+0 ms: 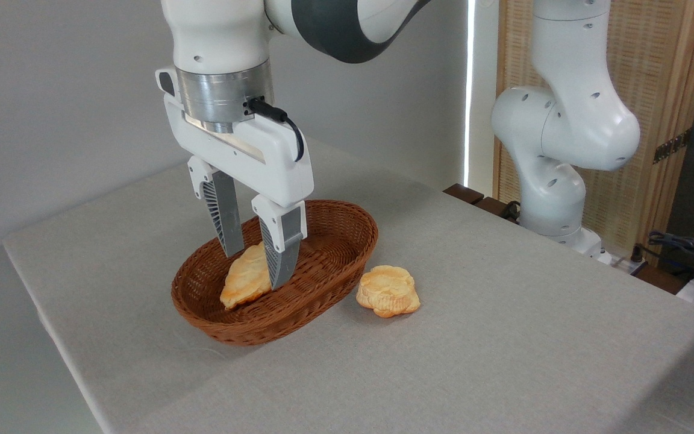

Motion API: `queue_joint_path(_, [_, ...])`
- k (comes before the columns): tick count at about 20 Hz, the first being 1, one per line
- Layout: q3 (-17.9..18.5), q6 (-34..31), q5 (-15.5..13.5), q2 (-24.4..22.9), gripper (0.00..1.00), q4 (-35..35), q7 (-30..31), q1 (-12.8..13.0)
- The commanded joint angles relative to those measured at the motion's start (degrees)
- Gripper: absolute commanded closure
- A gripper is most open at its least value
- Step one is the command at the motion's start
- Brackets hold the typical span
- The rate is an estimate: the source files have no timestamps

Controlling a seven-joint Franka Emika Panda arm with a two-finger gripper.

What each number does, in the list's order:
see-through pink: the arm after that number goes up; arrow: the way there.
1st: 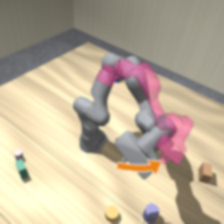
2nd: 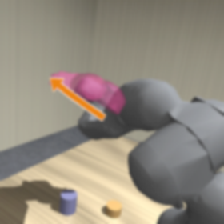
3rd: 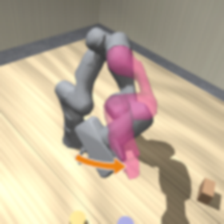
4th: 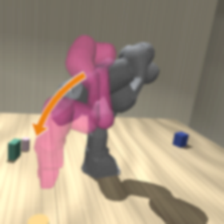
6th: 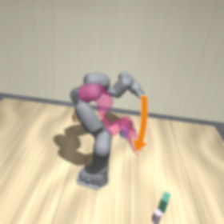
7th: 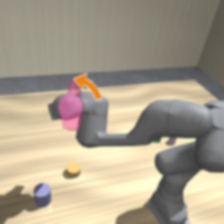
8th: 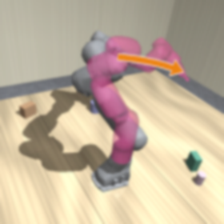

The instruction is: Put bread into the basket

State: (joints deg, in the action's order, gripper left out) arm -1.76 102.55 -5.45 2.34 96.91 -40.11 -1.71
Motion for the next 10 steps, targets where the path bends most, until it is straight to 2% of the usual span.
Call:
queue_joint_path(1, [-0.18, -1.12, 0.35, -0.15, 0.00, -0.58, -0.76, -0.31])
queue_joint_path(10, [-0.62, -1.12, 0.44, 0.20, 0.00, -0.50, -0.85, -0.22])
